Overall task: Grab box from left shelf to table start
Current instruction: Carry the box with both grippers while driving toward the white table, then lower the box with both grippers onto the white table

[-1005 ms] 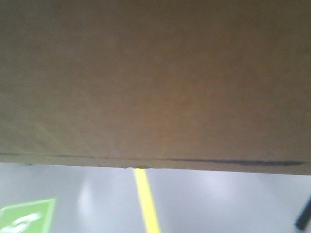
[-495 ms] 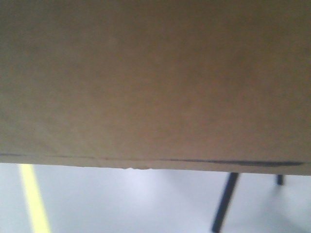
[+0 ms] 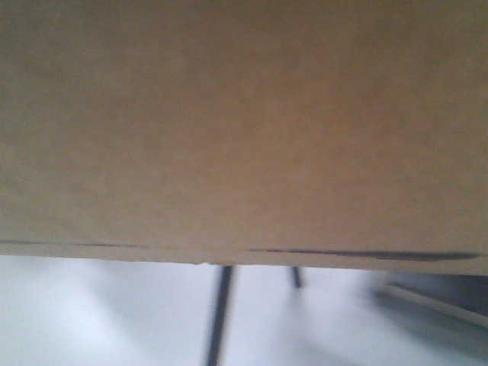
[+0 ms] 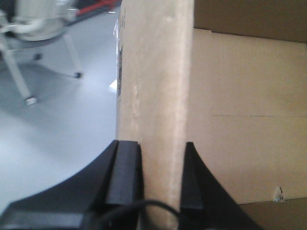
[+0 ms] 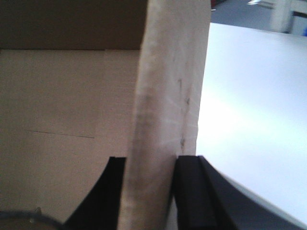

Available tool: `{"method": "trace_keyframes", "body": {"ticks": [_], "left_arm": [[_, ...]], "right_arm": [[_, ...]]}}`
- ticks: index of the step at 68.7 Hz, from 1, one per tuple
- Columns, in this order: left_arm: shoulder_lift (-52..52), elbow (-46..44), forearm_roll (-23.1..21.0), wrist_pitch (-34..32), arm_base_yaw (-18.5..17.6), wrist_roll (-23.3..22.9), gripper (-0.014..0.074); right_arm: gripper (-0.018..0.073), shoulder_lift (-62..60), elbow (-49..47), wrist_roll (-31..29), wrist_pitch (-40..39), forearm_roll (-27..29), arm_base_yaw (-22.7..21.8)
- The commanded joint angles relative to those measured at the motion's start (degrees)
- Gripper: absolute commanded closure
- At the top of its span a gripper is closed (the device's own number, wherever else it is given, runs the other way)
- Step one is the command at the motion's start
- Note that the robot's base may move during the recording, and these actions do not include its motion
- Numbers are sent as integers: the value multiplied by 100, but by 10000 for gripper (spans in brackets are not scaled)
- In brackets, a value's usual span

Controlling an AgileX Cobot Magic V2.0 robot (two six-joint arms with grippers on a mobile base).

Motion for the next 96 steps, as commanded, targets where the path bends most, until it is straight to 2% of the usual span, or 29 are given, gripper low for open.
{"method": "trace_keyframes", "body": {"ticks": [1, 96], "left_arm": [[43, -215, -357, -1030, -51, -179, 690], [43, -215, -357, -1030, -51, -179, 690]], "right_arm": [[501, 77, -181, -10, -913, -503, -37], [501, 77, -181, -10, -913, -503, -37]]}}
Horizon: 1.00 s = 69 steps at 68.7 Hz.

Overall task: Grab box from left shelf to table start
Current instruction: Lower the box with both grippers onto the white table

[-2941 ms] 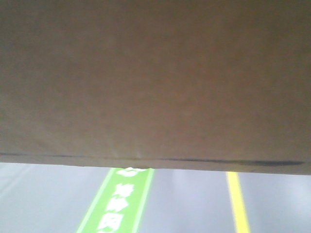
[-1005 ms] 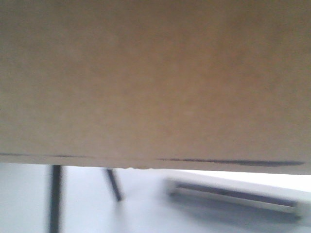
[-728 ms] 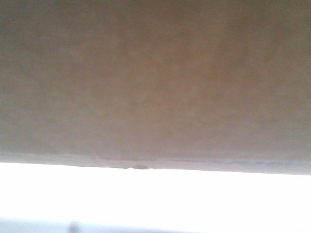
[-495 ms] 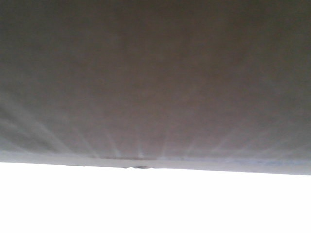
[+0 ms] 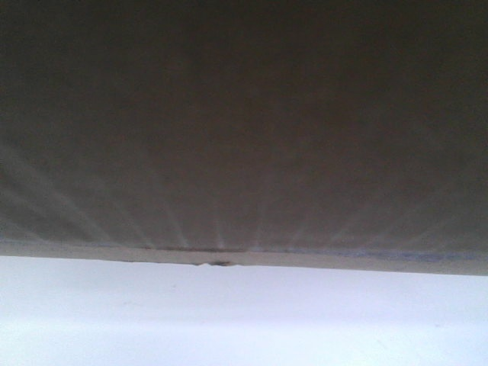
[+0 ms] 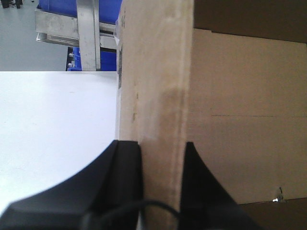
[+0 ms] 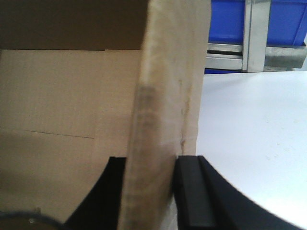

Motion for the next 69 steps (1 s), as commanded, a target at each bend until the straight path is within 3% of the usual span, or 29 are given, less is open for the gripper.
{"method": "trace_keyframes", "body": {"ticks": [1, 69], "left_arm": [[43, -224, -337, -1030, -51, -179, 690], [43, -224, -337, -1030, -51, -179, 690]], "right_arm": [[501, 77, -181, -1, -913, -482, -37], [501, 77, -181, -1, -913, -482, -37]]}}
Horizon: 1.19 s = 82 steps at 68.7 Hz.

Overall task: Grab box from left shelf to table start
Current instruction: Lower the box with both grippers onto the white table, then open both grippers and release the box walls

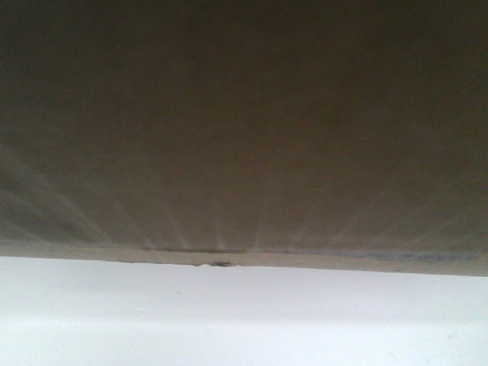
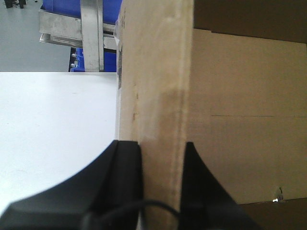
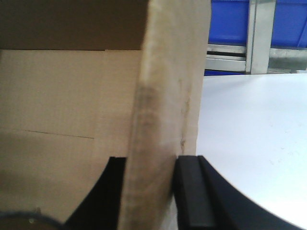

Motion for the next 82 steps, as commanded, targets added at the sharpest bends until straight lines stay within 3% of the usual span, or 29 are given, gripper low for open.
{"method": "trace_keyframes", "body": {"ticks": [1, 31, 39, 47, 58, 82], "left_arm": [[43, -224, -337, -1030, -51, -179, 690], [258, -355, -441, -1131, -51, -179, 689], [830, -795, -420, -602, -51, -179, 689], [1647, -1332, -352, 54, -51, -179, 689], [2692, -1938, -238, 209, -51, -189, 689], [4203, -2051, -77, -79, -51, -189, 689]], "right_arm": [[501, 77, -181, -1, -913, -482, -37], [501, 242, -372, -1, -668, -418, -37], [501, 815, -883, -68, -69, -423, -37], [501, 1572, -1471, -512, 647, -428, -37], [501, 2623, -2141, -661, 1174, -428, -37], [501, 4374, -2367, -858, 546, -428, -37]]}}
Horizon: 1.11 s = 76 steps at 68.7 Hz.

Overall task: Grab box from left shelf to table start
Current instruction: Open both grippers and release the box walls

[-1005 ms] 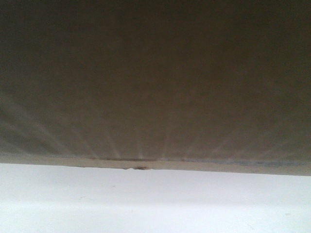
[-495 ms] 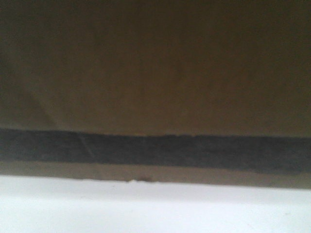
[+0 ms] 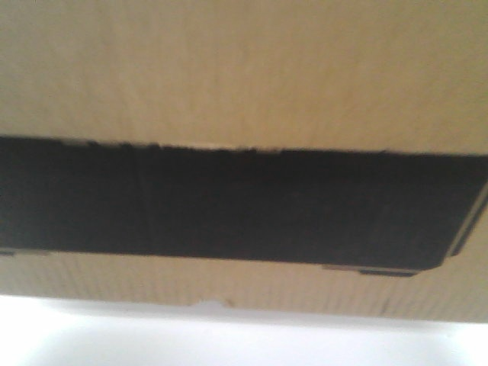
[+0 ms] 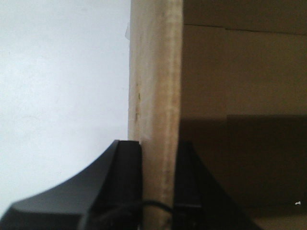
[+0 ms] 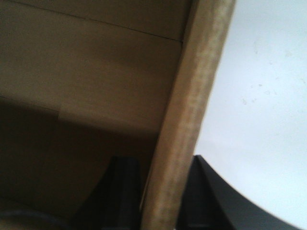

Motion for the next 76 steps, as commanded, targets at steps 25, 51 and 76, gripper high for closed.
{"method": "trace_keyframes", "body": {"ticks": [25, 51, 76], "left_arm": [[1483, -236, -455, -1040, -51, -73, 689], [2319, -236, -442, -998, -41, -73, 689], [2530, -236, -516, -912, -41, -62, 248]], "right_arm": [[501, 1379, -210, -265, -1249, -66, -27], [501, 1712, -210, -265, -1333, -73, -27], [109, 1712, -210, -260, -955, -293, -27]]}}
